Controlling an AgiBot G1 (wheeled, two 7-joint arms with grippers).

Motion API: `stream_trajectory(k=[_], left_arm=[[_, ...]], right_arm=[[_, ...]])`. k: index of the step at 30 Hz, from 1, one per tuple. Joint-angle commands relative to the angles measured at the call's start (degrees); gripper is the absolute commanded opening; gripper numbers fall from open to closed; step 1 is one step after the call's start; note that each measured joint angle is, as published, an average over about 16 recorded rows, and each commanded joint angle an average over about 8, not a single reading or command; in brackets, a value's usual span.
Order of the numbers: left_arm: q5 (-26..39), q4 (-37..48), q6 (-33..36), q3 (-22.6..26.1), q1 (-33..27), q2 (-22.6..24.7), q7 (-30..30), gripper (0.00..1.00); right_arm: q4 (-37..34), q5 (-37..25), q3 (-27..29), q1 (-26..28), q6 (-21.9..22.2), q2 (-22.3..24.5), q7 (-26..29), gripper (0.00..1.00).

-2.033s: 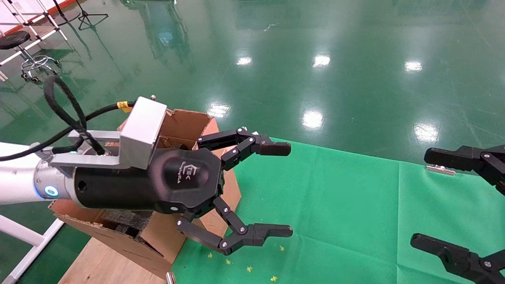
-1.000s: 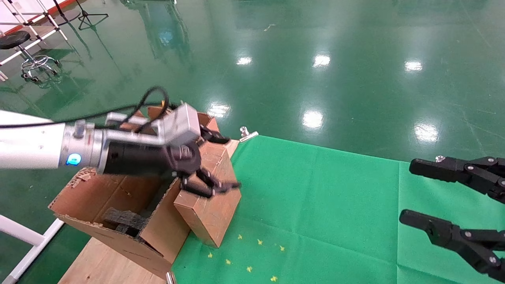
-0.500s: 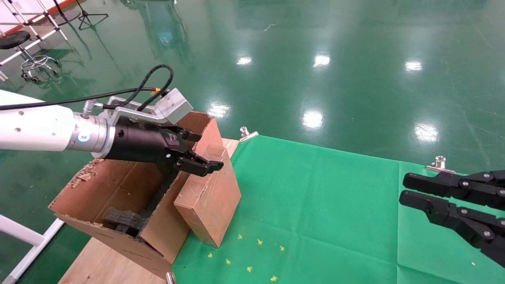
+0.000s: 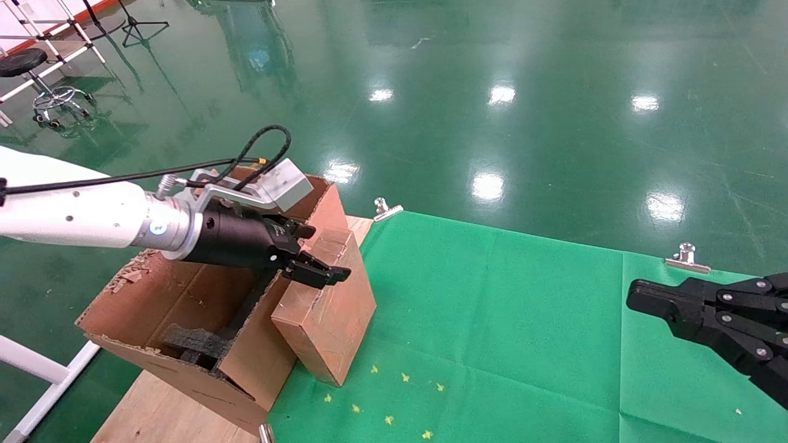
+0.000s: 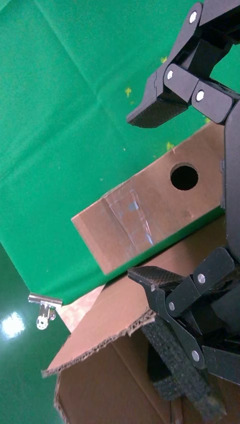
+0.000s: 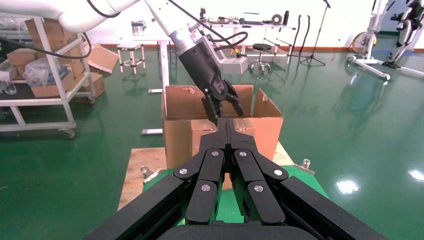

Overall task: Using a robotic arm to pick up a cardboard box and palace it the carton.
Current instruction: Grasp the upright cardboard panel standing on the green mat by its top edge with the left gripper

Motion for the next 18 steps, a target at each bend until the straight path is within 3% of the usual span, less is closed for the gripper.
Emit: stream_trajectory(k=[1,11,13,14,18], left_arm=[[0.57,-0.02,-0.10,0.30,0.17,0.28,-0.19,1.00],[1.79,-0.01,-1.14,0.86,2.03,0.06,-1.13,1.00],[1.96,-0.02,-1.36,0.86,2.14,-0.02,-1.04,1.00],[2.07,-0.02,-1.50,0.85,2.17,-0.05,-0.96,0.94],[2.42,-0.05,-1.95,0.83,2.18,-0.14,-0.62,0.45]], right_arm=[[0.00,0.00,0.00,0.00,0.00,0.00,0.00,0.00],[0.00,0.00,0.00,0.00,0.00,0.00,0.00,0.02],[0.00,0.00,0.00,0.00,0.00,0.00,0.00,0.22],[0.00,0.00,0.00,0.00,0.01,0.00,0.00,0.34],[-0.01,0.01,0.00,-0.01,0.01,0.01,0.00,0.84]])
